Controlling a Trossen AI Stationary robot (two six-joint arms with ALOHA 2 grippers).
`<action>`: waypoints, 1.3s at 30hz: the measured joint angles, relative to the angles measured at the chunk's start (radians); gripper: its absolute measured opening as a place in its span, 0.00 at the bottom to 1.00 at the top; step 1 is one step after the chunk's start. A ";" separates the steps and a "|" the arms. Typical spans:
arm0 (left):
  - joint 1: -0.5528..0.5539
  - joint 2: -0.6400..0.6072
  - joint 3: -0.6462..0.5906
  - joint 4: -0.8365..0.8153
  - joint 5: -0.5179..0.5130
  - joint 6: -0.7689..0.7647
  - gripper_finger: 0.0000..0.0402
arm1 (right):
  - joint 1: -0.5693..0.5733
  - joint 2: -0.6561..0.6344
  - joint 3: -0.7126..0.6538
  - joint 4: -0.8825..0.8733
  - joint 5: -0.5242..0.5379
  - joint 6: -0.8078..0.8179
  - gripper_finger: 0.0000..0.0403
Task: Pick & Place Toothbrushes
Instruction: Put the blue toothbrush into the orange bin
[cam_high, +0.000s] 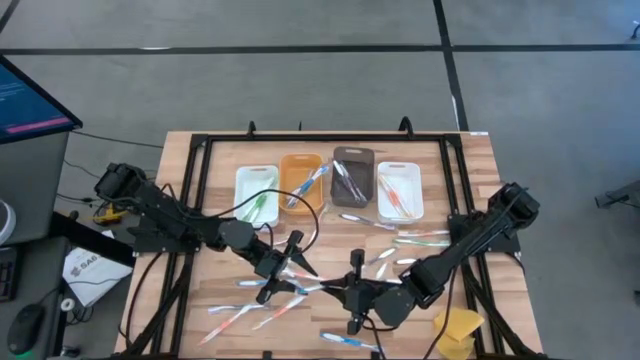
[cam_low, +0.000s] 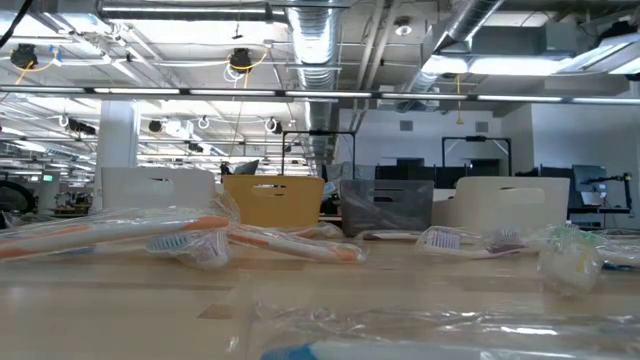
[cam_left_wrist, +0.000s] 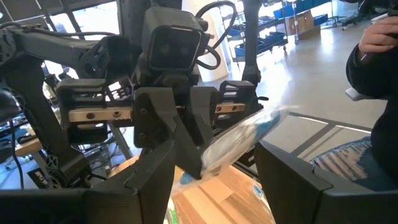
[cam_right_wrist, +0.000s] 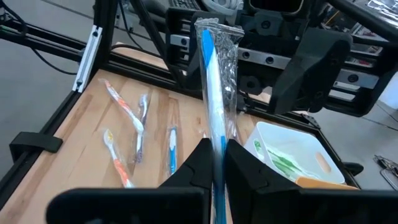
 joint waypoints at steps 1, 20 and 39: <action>0.000 0.000 0.000 0.000 0.000 0.000 0.53 | 0.000 0.000 0.000 0.001 0.000 -0.007 0.03; 0.000 0.000 0.000 0.000 -0.016 0.000 0.53 | -0.007 0.000 0.000 0.032 -0.026 -0.061 0.03; 0.005 0.000 0.000 0.001 -0.047 0.031 0.49 | -0.042 0.000 0.000 0.032 -0.026 -0.065 0.03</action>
